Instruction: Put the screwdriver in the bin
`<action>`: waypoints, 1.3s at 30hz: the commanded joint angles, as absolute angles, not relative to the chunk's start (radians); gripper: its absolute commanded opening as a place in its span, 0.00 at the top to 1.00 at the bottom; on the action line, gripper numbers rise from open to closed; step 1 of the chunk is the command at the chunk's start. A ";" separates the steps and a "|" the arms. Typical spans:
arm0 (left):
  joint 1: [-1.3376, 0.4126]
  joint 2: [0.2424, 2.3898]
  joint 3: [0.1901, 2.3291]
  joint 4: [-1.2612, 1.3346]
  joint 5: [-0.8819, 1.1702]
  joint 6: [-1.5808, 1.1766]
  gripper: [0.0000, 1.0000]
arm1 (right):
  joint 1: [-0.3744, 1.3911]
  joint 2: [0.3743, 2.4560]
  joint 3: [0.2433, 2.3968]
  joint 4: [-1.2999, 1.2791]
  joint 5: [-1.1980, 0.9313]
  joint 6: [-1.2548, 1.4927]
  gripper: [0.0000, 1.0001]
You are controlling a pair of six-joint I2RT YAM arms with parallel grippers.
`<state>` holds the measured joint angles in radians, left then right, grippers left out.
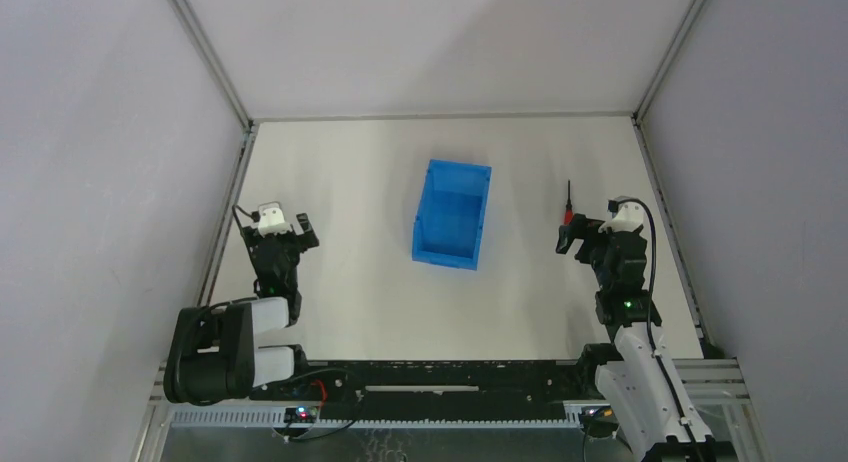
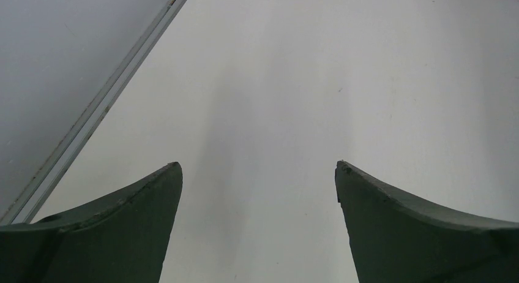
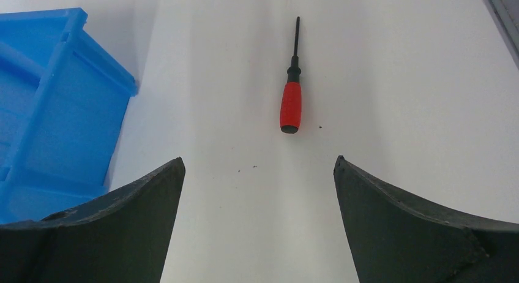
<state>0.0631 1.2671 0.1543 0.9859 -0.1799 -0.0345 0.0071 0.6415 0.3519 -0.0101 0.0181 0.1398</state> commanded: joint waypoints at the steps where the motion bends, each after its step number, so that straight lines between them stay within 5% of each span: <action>1: 0.058 1.258 0.194 1.052 -0.184 -0.028 0.00 | 0.006 0.626 0.371 0.022 0.023 0.136 0.00; 7: 0.059 1.258 0.193 1.052 -0.183 -0.028 0.00 | 0.006 0.727 0.483 -0.032 0.019 0.117 0.00; 17: 0.059 1.258 0.193 1.052 -0.184 -0.028 0.00 | -0.024 1.494 1.077 -0.507 0.138 0.114 0.00; 29: 0.058 1.258 0.194 1.051 -0.184 -0.028 0.00 | -0.074 1.888 1.283 -0.544 0.085 0.072 0.10; 33: 0.058 1.258 0.193 1.051 -0.183 -0.028 0.00 | -0.074 1.926 1.286 -0.545 0.081 0.071 0.27; 37: 0.058 1.258 0.193 1.051 -0.184 -0.028 0.00 | -0.074 1.929 1.286 -0.532 0.044 0.064 0.73; 39: 0.058 1.258 0.193 1.051 -0.184 -0.028 0.00 | -0.072 1.911 1.286 -0.529 0.032 0.063 0.88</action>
<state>0.0631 1.2671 0.1543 0.9859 -0.1799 -0.0345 -0.0677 1.9137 1.2697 -0.5228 0.0456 0.0784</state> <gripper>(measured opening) 0.996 0.262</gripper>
